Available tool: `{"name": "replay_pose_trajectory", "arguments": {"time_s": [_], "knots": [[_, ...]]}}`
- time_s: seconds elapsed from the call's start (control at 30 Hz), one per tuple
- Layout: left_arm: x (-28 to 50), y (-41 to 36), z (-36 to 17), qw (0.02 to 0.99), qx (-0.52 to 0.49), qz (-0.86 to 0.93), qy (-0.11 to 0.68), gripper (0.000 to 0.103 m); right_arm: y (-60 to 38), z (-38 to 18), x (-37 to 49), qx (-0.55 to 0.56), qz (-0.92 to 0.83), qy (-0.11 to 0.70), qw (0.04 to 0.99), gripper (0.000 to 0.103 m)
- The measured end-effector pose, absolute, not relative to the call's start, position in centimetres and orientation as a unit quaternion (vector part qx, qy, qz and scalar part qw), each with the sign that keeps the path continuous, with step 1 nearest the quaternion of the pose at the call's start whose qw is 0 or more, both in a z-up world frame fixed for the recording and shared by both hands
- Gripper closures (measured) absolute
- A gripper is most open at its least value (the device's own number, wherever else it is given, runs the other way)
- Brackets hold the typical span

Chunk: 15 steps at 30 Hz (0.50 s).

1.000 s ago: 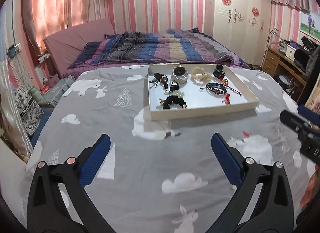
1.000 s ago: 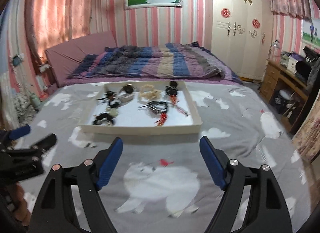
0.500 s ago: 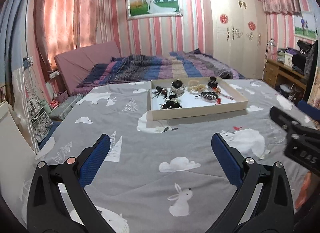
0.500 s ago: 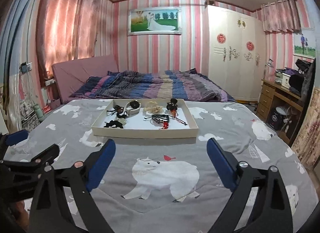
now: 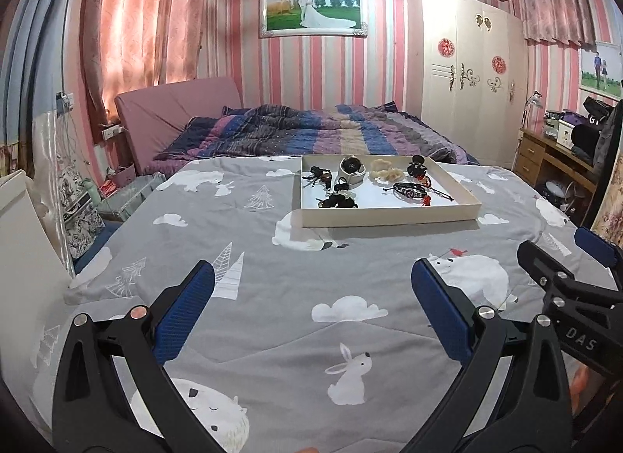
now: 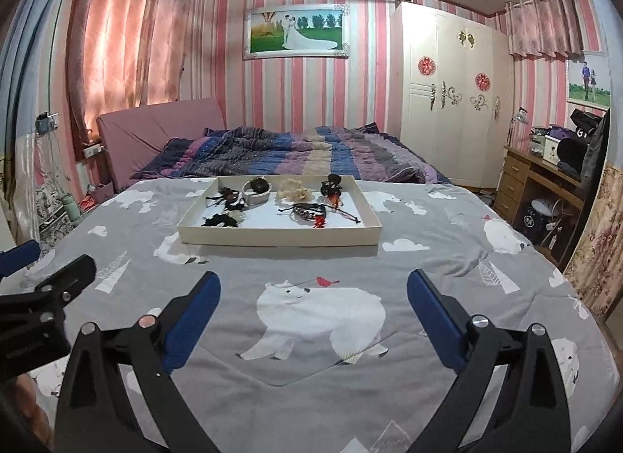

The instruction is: Organize jewelry

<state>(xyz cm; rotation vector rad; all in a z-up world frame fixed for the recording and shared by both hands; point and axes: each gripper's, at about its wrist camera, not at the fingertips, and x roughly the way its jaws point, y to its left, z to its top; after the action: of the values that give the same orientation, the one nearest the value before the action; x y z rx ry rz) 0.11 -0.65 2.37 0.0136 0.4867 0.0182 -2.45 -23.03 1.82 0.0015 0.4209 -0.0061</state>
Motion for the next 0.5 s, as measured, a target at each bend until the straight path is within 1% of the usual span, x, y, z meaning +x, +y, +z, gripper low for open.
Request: {"name": "replay_pose_trajectory", "arguments": {"time_s": [0.5], "knots": [[-0.07, -0.66, 2.29, 0.969, 0.012, 0.016, 0.245, 0.003, -22.28, 1.84, -3.41, -0.002, 0.001, 0.216, 0.976, 0.006]]}}
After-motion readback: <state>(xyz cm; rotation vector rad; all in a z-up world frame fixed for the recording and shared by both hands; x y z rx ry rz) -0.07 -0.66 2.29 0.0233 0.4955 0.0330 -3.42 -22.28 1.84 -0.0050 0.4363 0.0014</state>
